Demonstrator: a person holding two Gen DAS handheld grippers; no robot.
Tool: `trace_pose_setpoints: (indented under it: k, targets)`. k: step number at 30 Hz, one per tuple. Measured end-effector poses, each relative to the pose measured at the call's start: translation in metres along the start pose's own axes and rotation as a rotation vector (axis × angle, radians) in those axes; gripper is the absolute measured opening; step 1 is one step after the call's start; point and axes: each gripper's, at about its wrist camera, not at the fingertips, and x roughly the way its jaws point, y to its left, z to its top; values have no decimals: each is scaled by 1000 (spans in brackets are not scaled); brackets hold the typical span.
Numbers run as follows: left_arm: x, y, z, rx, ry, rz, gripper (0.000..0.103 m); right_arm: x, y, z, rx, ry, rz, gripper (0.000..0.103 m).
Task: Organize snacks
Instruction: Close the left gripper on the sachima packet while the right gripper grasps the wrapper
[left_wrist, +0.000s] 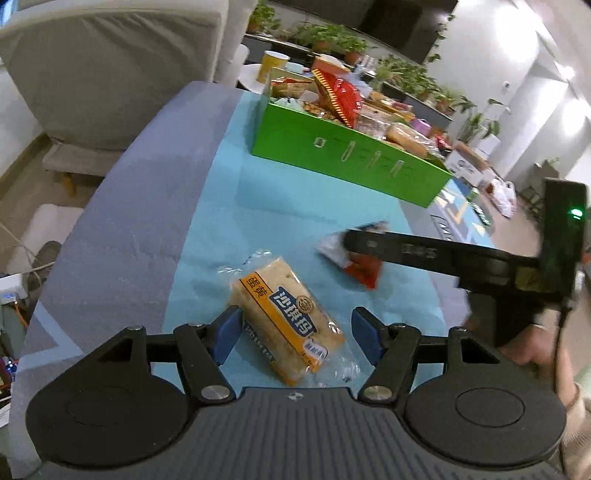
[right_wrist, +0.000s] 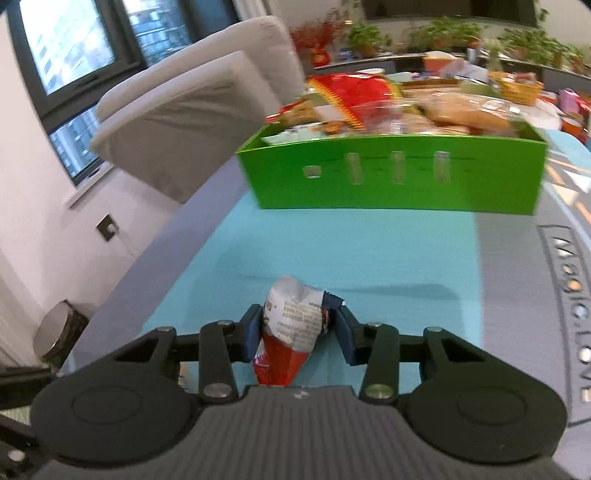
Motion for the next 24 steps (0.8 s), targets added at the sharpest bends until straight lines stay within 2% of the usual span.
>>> trace_pose_setpoints:
  k: [3, 6, 7, 8, 9, 14, 18, 24]
  targets:
    - [14, 0, 3, -67, 27, 35, 65, -7, -13, -1, 41, -8, -15, 48]
    - [20, 0, 7, -109, 11, 40, 69, -13, -20, -4, 57, -14, -25, 48]
    - [22, -2, 7, -101, 10, 35, 66, -15, -21, -5, 59, -16, -29, 48]
    - [24, -4, 6, -85, 1, 33, 47, -17, -21, -6, 57, -17, -30, 48]
    - [26, -7, 5, -65, -2, 27, 44, -18, -21, -7, 57, -20, -34, 48]
    - [26, -16, 2, 6, -5, -59, 42, -24, -24, -9, 57, -33, -45, 48]
    - [20, -28, 8, 63, -41, -65, 42, -30, -31, -6, 71, -52, -52, 48]
    - [16, -30, 34, 72, -94, -82, 42, -42, -35, 6, 67, -96, -67, 48]
